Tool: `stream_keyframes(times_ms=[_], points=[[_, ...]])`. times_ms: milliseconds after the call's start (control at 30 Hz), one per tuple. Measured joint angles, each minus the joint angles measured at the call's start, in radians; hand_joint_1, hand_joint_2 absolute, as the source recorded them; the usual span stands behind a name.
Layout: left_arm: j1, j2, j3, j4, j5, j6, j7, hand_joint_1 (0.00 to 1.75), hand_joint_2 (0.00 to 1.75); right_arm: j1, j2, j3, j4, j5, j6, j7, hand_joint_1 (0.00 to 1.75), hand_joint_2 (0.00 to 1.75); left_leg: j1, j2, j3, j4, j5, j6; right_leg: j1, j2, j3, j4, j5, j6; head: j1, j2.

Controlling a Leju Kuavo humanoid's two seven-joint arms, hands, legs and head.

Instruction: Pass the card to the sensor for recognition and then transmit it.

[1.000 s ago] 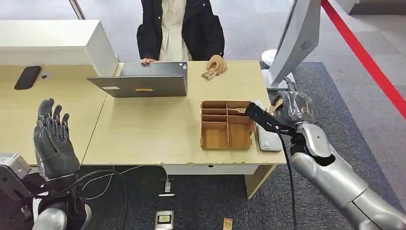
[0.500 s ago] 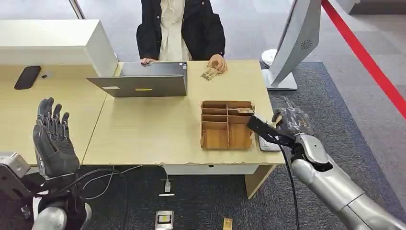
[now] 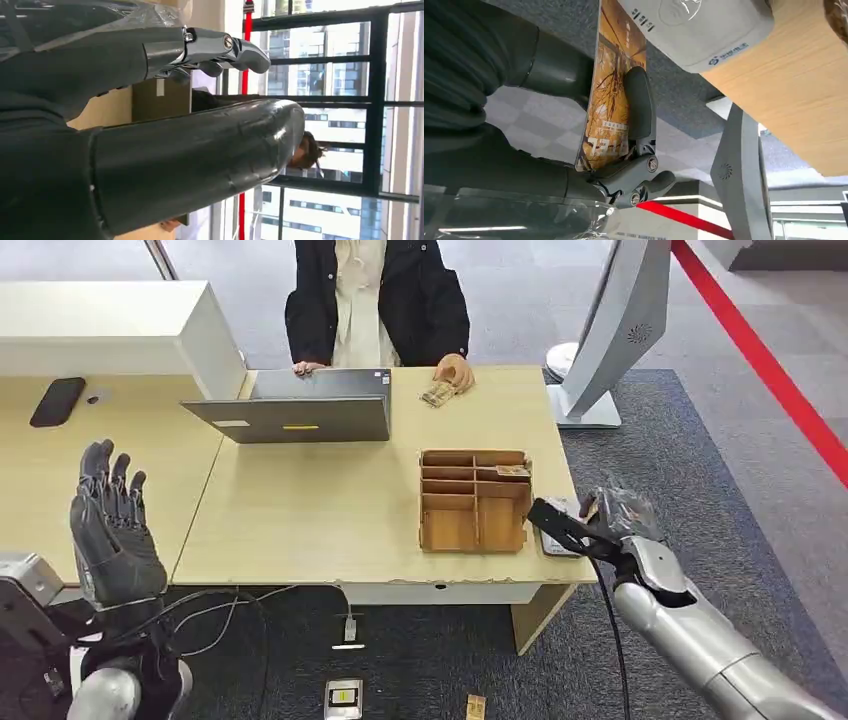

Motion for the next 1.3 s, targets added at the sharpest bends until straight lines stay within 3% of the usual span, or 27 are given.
stream_keyframes(times_ms=[367,1300], points=[[-0.002,0.000,-0.001,0.008,-0.001,-0.002,0.000,0.00,0.00,0.010,0.016,0.010,0.031,-0.009,0.066,-0.014,1.75,1.75,0.000,0.000,0.000,0.000,0.000,0.000,0.000,0.000,0.000,0.000,0.000,0.000,0.000,0.000],[-0.091,-0.042,-0.020,0.066,0.005,-0.046,-0.007,0.00,0.00,-0.012,0.102,0.050,0.092,0.008,0.053,-0.073,1.75,1.75,0.000,0.000,0.000,0.000,0.000,0.000,0.000,0.000,0.000,0.000,0.000,0.000,0.000,0.000]])
